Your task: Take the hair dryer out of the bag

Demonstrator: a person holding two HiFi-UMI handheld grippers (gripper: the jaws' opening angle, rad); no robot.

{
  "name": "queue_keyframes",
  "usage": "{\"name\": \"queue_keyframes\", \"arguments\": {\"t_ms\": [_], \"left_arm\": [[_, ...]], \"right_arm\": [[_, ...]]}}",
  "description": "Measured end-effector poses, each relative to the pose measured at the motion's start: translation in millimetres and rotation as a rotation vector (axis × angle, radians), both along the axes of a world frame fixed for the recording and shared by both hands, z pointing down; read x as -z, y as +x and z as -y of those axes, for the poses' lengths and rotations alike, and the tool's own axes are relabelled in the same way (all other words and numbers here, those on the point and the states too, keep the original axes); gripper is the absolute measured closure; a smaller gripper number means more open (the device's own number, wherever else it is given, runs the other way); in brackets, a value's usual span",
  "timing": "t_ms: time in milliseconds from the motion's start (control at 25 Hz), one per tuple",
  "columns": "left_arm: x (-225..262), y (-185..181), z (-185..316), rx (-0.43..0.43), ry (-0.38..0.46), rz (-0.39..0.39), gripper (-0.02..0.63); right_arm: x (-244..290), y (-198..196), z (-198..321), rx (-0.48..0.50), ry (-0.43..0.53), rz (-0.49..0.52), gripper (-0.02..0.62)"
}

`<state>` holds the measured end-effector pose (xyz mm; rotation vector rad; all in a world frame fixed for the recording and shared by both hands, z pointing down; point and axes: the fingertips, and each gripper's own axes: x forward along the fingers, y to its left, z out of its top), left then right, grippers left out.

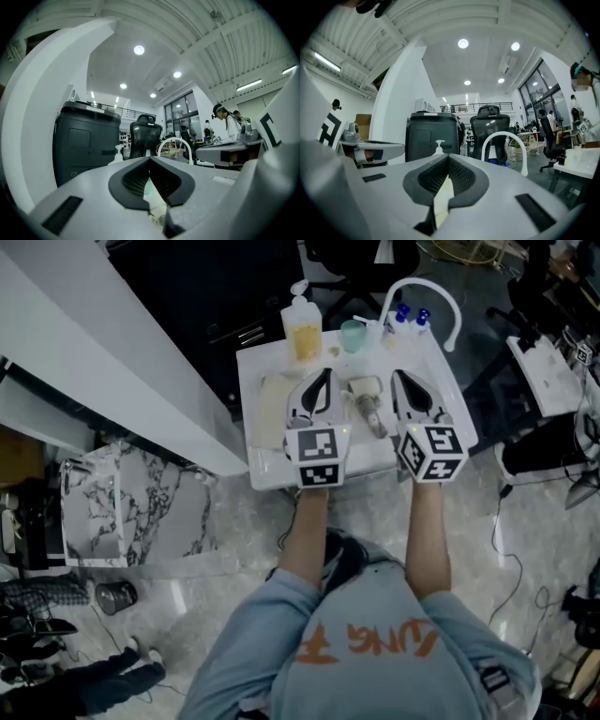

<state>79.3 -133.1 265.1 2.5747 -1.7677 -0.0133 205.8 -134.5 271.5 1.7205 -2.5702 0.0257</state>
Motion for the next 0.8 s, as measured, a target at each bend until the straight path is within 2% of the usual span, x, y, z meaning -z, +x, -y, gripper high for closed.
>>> {"name": "queue_keyframes", "arguments": {"t_ms": [400, 800], "left_arm": [[15, 2, -7, 0.007, 0.040, 0.029, 0.603], [13, 14, -5, -0.002, 0.022, 0.052, 0.603]], "right_arm": [[15, 13, -10, -0.014, 0.038, -0.017, 0.597], [20, 31, -12, -0.024, 0.036, -0.043, 0.597]]}}
